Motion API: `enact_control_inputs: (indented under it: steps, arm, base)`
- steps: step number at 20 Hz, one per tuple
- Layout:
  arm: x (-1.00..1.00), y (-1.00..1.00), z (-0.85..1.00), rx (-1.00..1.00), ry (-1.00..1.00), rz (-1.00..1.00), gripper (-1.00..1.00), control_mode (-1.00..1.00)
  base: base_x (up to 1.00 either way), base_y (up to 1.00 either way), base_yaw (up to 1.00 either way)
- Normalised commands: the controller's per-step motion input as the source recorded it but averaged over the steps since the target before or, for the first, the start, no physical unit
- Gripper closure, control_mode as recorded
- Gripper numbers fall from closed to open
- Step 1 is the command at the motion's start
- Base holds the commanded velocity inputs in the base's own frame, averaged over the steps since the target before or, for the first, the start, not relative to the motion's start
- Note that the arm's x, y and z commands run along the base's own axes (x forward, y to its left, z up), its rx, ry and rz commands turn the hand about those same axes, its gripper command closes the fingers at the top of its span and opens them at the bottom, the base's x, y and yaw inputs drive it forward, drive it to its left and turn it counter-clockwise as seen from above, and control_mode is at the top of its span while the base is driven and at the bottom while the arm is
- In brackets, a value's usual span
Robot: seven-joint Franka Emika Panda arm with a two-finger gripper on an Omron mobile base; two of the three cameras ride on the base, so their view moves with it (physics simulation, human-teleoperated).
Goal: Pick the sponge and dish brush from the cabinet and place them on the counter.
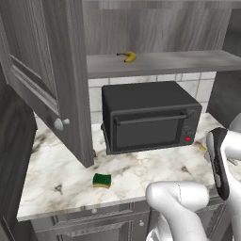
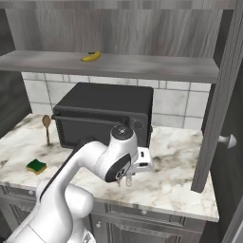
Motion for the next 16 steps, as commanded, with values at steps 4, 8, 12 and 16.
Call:
enact_control_inputs:
  steps: [4,8,12,16]
  arm:
    - [0.22,-0.10,-0.40,0.00,0.00,0.00,1.00,-1.00]
    - [0.06,-0.09,-0.26,0.00,0.00,0.00,1.00,-1.00]
    - [0.08,-0.07,-0.28,0.00,0.00,0.00,1.00,-1.00]
    - [0.14,-0.03,-0.27,0.00,0.00,0.00,1.00,-1.00]
  base:
    - [0.00,0.00,0.00]
    - [0.00,0.00,0.00]
    - [0.00,0.00,0.00]
    - [0.00,0.00,0.00]
